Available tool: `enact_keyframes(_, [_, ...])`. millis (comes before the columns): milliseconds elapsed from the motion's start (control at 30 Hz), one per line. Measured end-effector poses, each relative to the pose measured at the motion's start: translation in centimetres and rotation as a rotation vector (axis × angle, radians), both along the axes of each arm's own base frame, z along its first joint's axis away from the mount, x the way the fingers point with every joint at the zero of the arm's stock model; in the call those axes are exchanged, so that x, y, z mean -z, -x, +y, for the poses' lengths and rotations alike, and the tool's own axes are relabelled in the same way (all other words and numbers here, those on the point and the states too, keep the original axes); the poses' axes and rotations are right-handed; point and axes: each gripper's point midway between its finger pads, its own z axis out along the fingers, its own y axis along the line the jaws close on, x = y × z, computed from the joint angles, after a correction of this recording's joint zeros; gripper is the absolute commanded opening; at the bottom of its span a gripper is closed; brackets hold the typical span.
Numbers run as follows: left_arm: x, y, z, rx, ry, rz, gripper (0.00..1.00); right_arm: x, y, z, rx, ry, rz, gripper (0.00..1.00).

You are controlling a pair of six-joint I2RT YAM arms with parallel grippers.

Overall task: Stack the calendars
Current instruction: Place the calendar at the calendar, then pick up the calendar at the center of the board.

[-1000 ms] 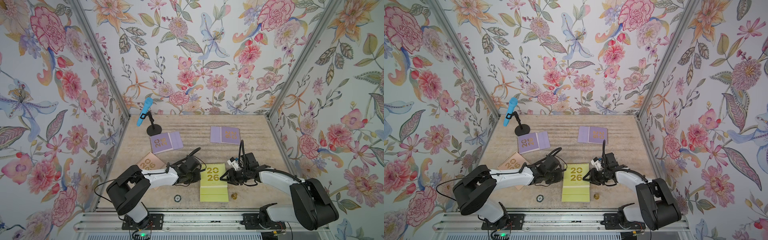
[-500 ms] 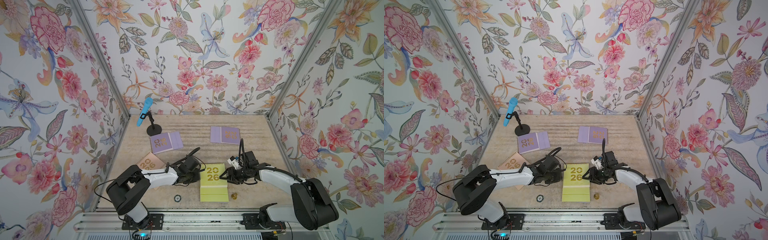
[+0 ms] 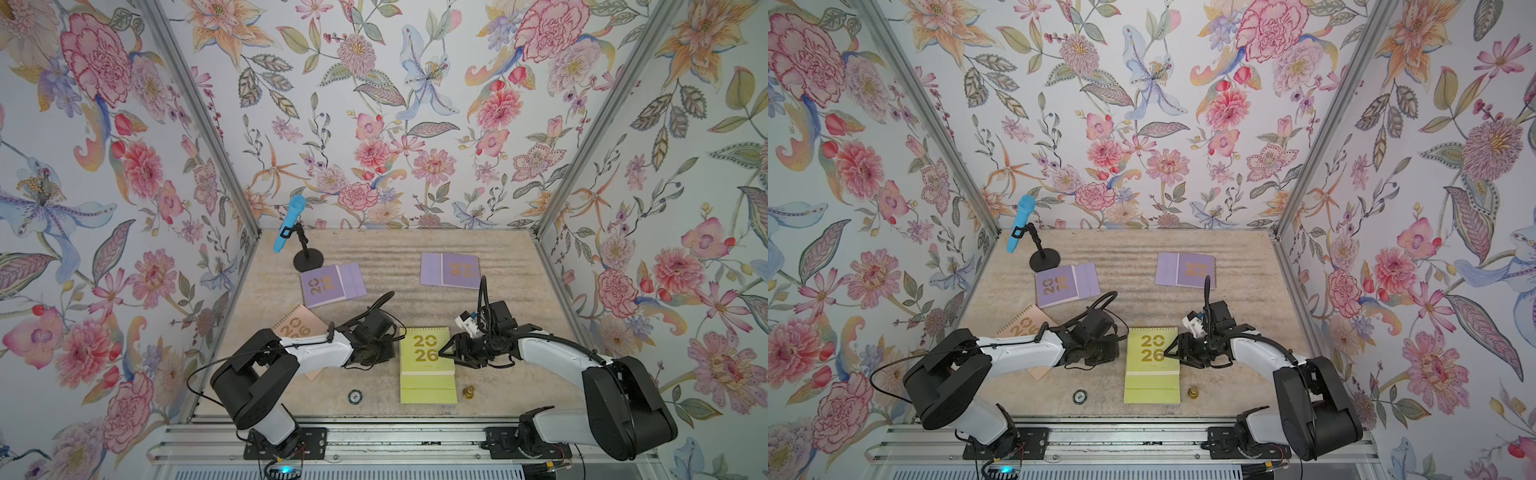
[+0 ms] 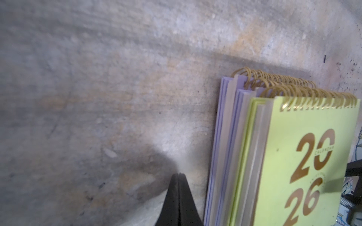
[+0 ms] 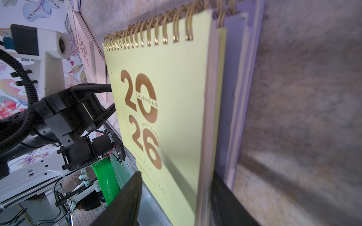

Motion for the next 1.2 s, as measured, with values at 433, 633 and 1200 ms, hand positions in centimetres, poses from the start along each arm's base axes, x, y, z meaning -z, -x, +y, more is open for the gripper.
enact_keyframes(433, [-0.8, -1.6, 0.5, -0.006, 0.000, -0.019, 0.00, 0.4, -0.4, -1.6, 0.059, 0.054, 0.019, 0.62])
enact_keyframes(633, [-1.7, -2.6, 0.0, 0.007, 0.014, -0.031, 0.00, 0.9, -0.4, -2.6, 0.082, 0.087, 0.036, 0.62])
enact_keyframes(1200, [-3.6, -12.9, -2.2, 0.005, 0.007, -0.099, 0.00, -3.3, -10.0, -9.6, 0.374, 0.158, -0.098, 0.66])
